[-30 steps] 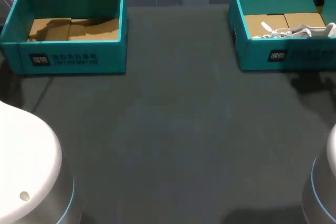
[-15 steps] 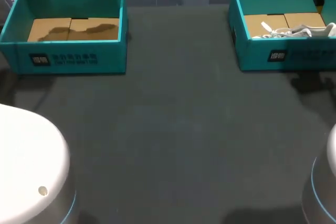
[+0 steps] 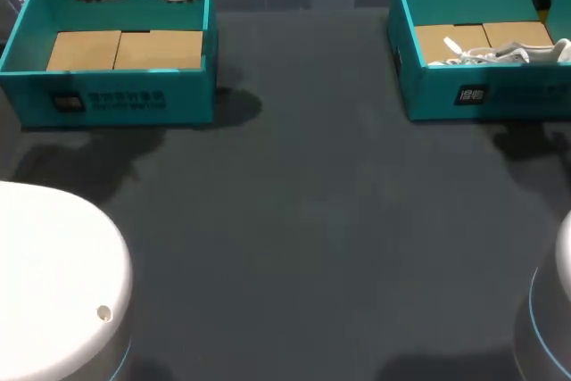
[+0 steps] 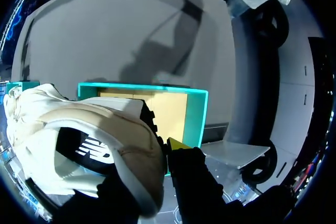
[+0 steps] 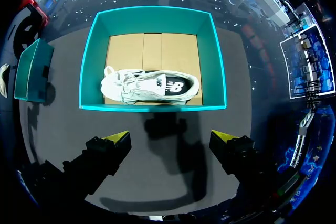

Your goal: Take the shoe out of the shoebox, open the shoe tongue, remove and reinsert the insole, then place the shoe into the shoebox

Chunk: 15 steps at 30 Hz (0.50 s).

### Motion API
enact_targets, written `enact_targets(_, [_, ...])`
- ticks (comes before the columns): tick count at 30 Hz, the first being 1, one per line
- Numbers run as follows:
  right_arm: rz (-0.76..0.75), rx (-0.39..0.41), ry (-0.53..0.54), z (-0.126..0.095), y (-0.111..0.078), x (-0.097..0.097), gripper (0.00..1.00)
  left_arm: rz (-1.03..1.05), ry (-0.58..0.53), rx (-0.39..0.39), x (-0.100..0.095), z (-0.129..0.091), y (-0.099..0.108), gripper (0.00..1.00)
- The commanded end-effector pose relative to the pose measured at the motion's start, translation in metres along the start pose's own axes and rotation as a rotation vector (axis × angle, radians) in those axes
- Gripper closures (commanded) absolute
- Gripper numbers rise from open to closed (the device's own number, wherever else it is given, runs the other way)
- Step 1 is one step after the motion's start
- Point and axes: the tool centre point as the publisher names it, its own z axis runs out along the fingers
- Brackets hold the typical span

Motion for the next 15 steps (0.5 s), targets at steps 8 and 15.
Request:
enact_targets(8, [0.000,0.001,0.001,0.000,0.000,0.000,0.00,0.055,0.020,-0.150,-0.052,-0.015,-0.153,1.00])
enact_targets(15, [0.000,0.001,0.001,0.000,0.000,0.000,0.00,0.099,0.043,-0.122,-0.096,-0.011,-0.210,1.00])
